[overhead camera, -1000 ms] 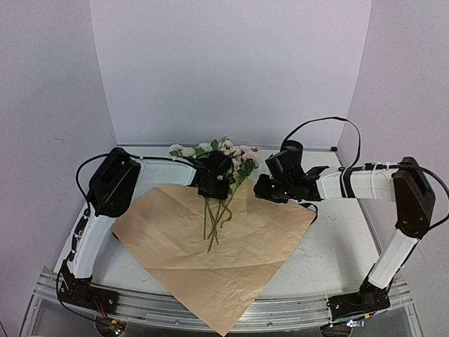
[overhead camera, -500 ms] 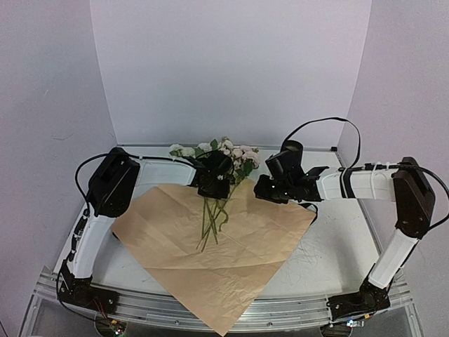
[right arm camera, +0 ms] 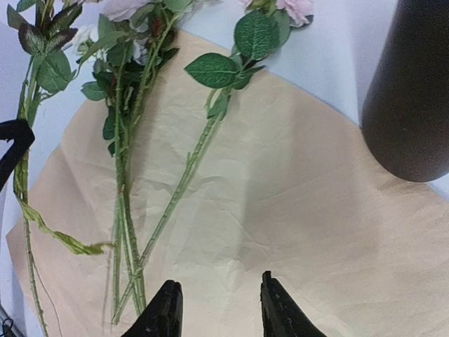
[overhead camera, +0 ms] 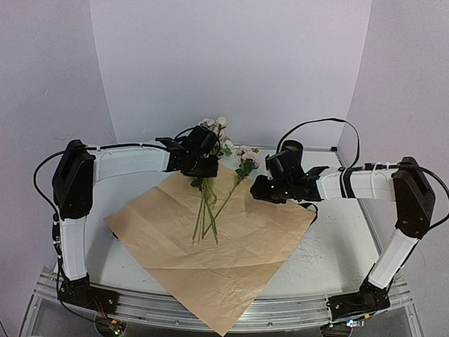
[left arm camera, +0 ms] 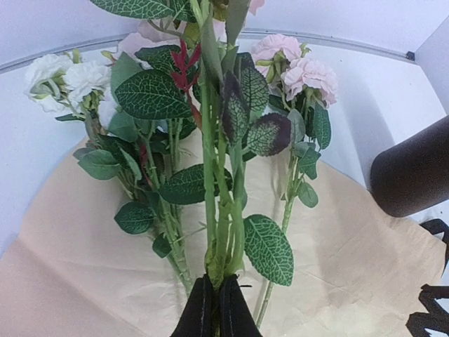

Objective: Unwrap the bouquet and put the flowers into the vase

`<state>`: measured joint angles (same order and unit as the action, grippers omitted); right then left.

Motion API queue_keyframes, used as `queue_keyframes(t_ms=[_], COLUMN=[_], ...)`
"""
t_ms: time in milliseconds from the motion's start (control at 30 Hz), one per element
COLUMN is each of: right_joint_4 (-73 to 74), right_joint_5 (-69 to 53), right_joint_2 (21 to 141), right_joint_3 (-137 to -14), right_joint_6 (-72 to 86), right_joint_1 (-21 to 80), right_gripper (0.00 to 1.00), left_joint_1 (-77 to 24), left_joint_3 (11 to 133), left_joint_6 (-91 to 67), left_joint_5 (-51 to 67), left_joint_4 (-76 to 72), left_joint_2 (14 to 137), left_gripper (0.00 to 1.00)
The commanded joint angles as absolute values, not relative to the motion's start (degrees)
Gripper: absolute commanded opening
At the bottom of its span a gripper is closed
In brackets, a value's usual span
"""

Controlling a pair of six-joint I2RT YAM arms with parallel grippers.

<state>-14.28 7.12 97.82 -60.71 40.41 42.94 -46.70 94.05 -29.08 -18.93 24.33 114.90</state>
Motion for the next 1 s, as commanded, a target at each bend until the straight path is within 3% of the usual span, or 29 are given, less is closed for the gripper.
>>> queue_keyframes(t_ms=[0,467,833,967], right_joint_4=[-20.36,-23.70,-25.02,-29.19], right_joint_5=[-3.04,-13.90,-15.76,-21.09], right_joint_2=[97.66,87.18,85.26,86.21], right_joint_3=[-62.61,-66.01,-65.96,-65.03], right_joint_6=[36.08,34.95,35.98,37.04], right_joint_1=[43.15,43.15,43.19,43.16], right_gripper=[0.43,0.48,0.53,0.63], left_joint_1=[-46.41,-46.41,-46.41,-46.41], left_joint_3=[88.68,67.88,65.07,63.54], left_joint_6=[-30.19,-24.98,-27.17,-25.71], left_joint_5=[-22.06,-4.68,-8.03,-3.68], left_joint_4=[21.14,-2.34,-3.37,-5.94], left_joint_2=[106.94,82.45,81.94,80.94], left_gripper=[0.00,0.00,0.00,0.00])
